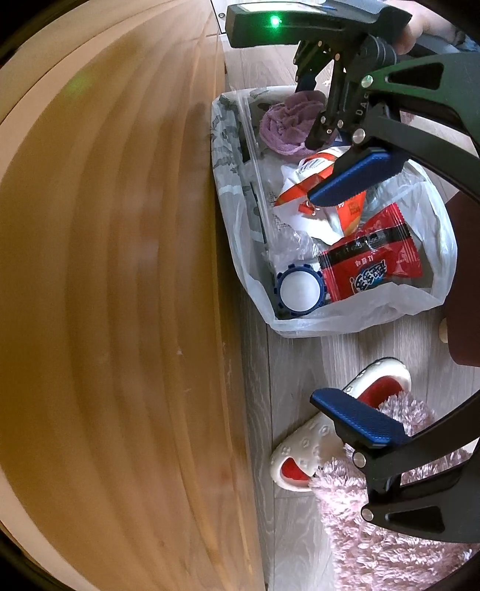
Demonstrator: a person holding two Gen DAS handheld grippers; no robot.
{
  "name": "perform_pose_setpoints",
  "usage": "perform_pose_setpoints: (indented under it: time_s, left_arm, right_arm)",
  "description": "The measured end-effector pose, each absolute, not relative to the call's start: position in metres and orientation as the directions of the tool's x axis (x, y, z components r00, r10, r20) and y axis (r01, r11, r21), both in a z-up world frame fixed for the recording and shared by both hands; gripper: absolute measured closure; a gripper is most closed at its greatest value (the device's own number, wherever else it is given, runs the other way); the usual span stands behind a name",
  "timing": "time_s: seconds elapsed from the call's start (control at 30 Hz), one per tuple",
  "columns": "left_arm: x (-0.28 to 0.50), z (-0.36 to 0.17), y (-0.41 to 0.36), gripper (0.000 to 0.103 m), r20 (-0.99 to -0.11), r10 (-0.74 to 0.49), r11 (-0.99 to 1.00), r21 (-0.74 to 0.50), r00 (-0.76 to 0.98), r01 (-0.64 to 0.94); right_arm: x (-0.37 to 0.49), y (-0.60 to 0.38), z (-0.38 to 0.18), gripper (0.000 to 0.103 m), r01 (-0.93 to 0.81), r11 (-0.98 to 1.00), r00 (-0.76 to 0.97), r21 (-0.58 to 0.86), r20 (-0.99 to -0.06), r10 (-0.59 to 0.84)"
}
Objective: Collect trash
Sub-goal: 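Lower the purple towel into the bin and open the right tool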
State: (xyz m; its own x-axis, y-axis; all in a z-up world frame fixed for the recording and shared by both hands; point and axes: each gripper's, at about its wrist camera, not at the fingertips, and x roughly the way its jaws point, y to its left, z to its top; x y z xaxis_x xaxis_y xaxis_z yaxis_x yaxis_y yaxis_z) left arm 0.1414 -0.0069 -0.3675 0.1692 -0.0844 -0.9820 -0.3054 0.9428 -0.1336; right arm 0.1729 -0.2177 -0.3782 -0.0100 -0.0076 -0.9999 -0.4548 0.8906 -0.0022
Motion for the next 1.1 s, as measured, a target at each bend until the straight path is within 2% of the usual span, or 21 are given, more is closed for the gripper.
perform_pose_setpoints:
  time_s: [0.3, 0.63, 0.93, 1.03, 1.1]
  left_arm:
    - [0.141, -0.371, -0.004, 0.008, -0.985, -0.082, 0.935, -0.13, 0.154, -0.329]
    - [0.139, -0.372, 0.003, 0.008, -0.981, -0.101, 0.927, -0.154, 0.165, -0.344]
    - [0.138, -0.366, 0.005, 0.008, -0.976, -0.109, 0.923, -0.17, 0.19, -0.346]
    - [0.137, -0.364, 0.007, 0.008, -0.974, -0.11, 0.921, -0.176, 0.2, -0.349]
    - [0.137, -0.362, 0.007, 0.008, -0.972, -0.113, 0.918, -0.181, 0.205, -0.352]
  right_arm:
    - [0.18, -0.222, -0.381, 0.037, -0.441, 0.897, -0.012, 0.017, -1.0, 0.014]
    - [0.175, -0.214, -0.36, 0.034, -0.457, 0.889, 0.048, 0.011, -0.998, 0.037]
    - [0.169, -0.211, -0.34, 0.018, -0.46, 0.888, 0.077, 0.031, -0.994, 0.074]
    - [0.167, -0.21, -0.336, 0.018, -0.461, 0.887, 0.099, 0.027, -0.992, 0.082]
    - [0.167, -0.212, -0.333, 0.013, -0.46, 0.888, 0.105, 0.032, -0.99, 0.09]
